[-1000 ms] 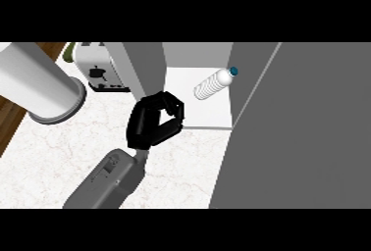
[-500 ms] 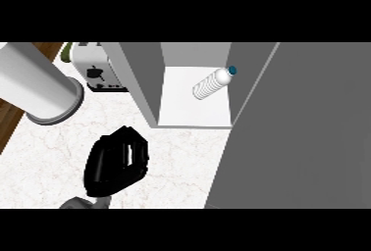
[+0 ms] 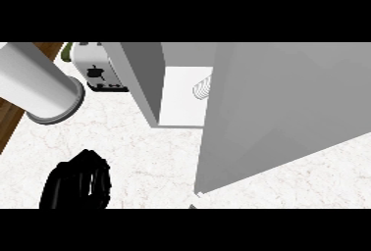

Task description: Pick up the bottled water, place it into the cabinet and close the cabinet

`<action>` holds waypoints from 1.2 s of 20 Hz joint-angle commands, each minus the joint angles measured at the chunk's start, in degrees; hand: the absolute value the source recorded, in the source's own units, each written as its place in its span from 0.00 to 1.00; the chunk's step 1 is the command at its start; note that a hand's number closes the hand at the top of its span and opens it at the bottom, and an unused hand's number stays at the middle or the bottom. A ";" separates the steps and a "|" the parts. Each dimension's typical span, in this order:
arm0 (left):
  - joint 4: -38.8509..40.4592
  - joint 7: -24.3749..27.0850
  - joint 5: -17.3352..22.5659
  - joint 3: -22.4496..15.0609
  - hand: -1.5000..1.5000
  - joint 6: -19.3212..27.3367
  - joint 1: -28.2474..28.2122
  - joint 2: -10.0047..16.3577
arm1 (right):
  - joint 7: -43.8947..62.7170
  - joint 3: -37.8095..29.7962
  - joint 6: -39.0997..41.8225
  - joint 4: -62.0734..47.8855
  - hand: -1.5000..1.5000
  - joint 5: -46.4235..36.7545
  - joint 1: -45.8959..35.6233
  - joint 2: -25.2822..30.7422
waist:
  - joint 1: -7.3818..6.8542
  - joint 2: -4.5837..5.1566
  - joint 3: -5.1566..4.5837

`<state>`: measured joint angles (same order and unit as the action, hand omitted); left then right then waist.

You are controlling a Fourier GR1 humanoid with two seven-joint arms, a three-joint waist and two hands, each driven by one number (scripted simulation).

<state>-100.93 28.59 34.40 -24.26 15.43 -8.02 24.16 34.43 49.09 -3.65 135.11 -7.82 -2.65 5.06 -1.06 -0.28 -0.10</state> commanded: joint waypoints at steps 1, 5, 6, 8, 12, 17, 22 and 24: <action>-4.84 1.37 1.25 2.13 1.00 -1.85 -6.14 2.37 | 5.01 3.04 -2.58 -3.67 1.00 -0.52 -11.79 -4.81 | -0.67 0.12 -0.03; -3.67 1.63 2.84 5.19 1.00 -4.90 -6.03 4.36 | 1.42 7.56 -8.46 -7.78 1.00 -7.38 -17.47 -4.69 | -0.74 -0.05 -0.12; -6.55 0.04 4.37 5.93 1.00 -5.16 -8.66 5.70 | 1.93 6.75 -9.06 -8.80 1.00 -8.20 -18.22 -4.65 | -0.79 -0.04 -0.06; -6.42 0.99 3.94 6.13 1.00 -6.00 -8.95 5.47 | 2.37 5.16 -12.37 -11.80 1.00 -6.36 -21.67 -4.60 | -0.83 0.12 -0.06; -6.51 0.25 5.12 8.51 1.00 -6.49 -9.55 6.51 | 4.92 -2.76 -14.95 -14.29 1.00 -2.82 -27.50 -4.53 | -1.29 0.40 -0.06; -3.39 3.48 5.01 10.01 1.00 -11.08 -11.66 7.52 | 5.51 -10.75 -21.26 -23.50 1.00 3.48 -36.96 -4.77 | -1.91 0.61 -0.07; -3.63 5.47 6.02 11.90 1.00 -15.75 -15.56 8.29 | -0.12 -22.89 -13.81 -34.81 1.00 17.45 -42.19 -4.98 | -1.19 0.61 0.07; -4.55 4.61 8.19 15.06 1.00 -17.11 -16.15 9.88 | -6.34 -22.82 -12.03 -41.24 1.00 20.61 -39.58 -5.01 | -1.11 0.64 0.11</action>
<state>-104.73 32.20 41.57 -11.55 1.06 -21.24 32.86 32.53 31.92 -19.28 102.30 6.04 -40.67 0.81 -2.51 0.36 -0.07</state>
